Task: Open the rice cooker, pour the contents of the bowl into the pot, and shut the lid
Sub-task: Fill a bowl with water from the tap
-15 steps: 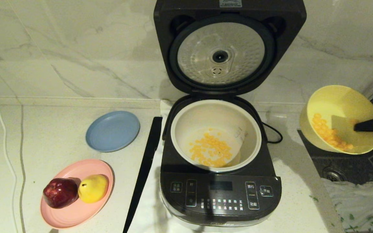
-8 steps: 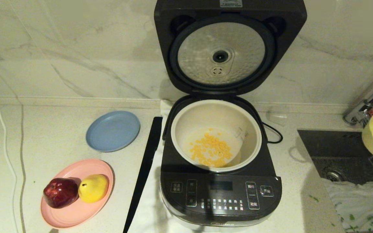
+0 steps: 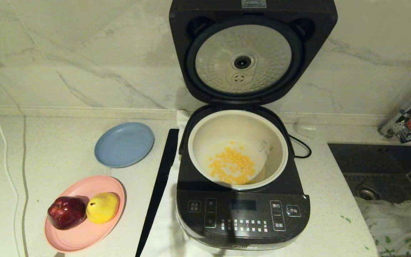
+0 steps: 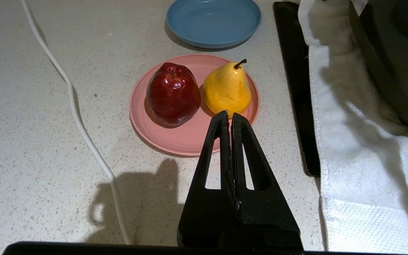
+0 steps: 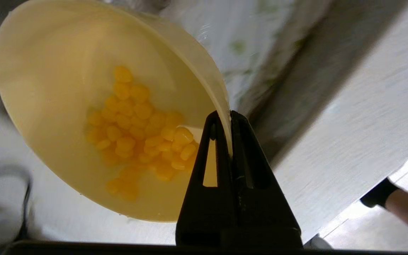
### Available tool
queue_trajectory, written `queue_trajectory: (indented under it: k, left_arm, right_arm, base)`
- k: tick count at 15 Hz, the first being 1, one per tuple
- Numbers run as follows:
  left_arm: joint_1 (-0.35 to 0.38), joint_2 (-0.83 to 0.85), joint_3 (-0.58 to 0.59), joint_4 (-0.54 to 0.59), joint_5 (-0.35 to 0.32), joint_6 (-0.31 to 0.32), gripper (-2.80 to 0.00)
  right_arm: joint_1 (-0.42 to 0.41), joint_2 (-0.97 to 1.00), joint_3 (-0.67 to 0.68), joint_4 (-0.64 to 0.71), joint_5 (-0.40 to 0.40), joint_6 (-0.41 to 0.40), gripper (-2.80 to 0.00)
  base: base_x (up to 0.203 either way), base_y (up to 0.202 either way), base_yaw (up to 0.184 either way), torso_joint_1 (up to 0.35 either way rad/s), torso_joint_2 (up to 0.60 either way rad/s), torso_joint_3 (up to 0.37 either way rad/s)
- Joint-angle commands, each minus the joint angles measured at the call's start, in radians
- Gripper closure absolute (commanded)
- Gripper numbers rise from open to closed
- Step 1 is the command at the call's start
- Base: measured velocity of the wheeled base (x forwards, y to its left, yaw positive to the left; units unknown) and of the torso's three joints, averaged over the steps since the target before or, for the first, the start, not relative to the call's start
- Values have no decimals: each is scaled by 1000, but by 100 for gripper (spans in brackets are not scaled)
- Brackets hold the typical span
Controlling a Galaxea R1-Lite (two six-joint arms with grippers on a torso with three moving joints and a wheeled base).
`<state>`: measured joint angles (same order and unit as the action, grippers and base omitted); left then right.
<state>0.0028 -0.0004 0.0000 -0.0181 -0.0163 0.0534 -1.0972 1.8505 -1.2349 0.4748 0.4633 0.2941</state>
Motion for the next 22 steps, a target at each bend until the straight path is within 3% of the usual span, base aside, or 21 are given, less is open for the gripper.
queue_trajectory:
  k: [1,11,22]
  left_arm:
    - [0,0,8,0,1,0,0]
    - [0,0,8,0,-1,0,0]
    - [0,0,8,0,1,0,0]
  right_arm:
    - [-51,134,-16,-22,8,-13,0]
    - [-68,292,-237,-19,53,47,0]
    - [14,383,-431,-16,74,147,0]
  base:
    - [0,0,0,0,0,0]
    - [0,0,0,0,0,0]
    - [0,0,0,0,0,0]
